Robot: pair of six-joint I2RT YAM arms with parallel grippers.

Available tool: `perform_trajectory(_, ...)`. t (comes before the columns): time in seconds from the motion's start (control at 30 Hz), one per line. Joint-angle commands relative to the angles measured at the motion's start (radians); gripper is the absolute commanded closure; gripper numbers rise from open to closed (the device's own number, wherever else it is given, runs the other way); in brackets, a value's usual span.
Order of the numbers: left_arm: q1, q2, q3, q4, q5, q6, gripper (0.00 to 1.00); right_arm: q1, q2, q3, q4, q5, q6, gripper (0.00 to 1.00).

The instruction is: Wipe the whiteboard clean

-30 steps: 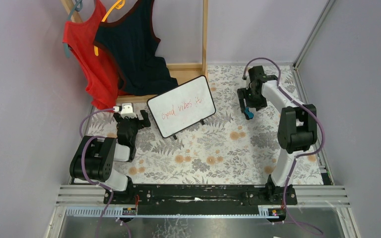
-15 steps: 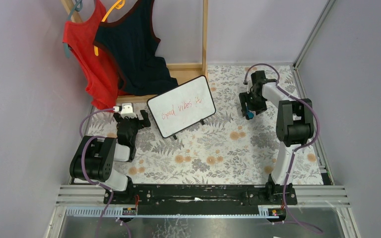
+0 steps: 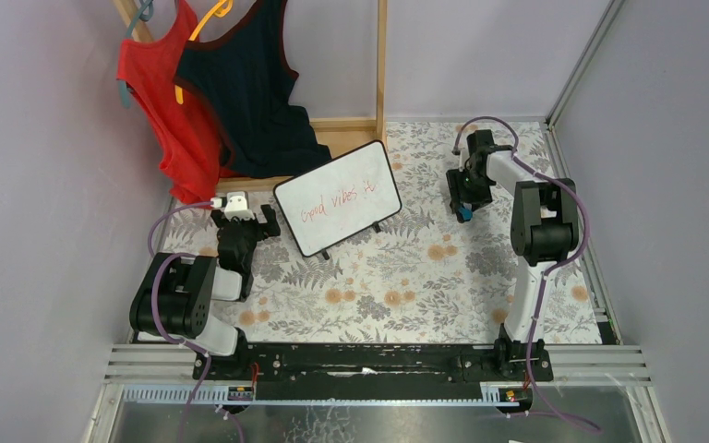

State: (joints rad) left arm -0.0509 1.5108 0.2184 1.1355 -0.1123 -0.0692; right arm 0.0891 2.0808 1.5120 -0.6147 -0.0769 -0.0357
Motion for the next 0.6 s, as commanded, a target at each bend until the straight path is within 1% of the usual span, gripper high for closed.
perform_trajectory(0.0,0.0,0.009,0.021,0.058,-0.012,0.009,0.0,0.0,0.012,0.045,-0.008,-0.029,-0.001,0.41)
perform_trajectory(0.2,0.0,0.009,0.021,0.058,-0.012,0.009,0.0,0.0,-0.021,0.019,-0.01,-0.018,0.02,0.59)
perform_trajectory(0.37,0.0,0.008,0.022,0.058,-0.012,0.009,0.0,0.0,-0.076,-0.009,-0.014,0.006,0.066,0.85)
perform_trajectory(0.43,-0.001,0.009,0.021,0.058,-0.012,0.009,0.0,0.0,-0.108,-0.03,-0.013,0.019,0.092,0.99)
perform_trajectory(0.47,0.001,0.008,0.02,0.059,-0.013,0.009,0.0,0.0,-0.129,-0.043,-0.012,0.025,0.11,1.0)
perform_trajectory(0.57,0.003,0.007,0.02,0.061,-0.009,0.005,0.0,0.001,-0.206,-0.106,0.008,0.027,0.155,1.0)
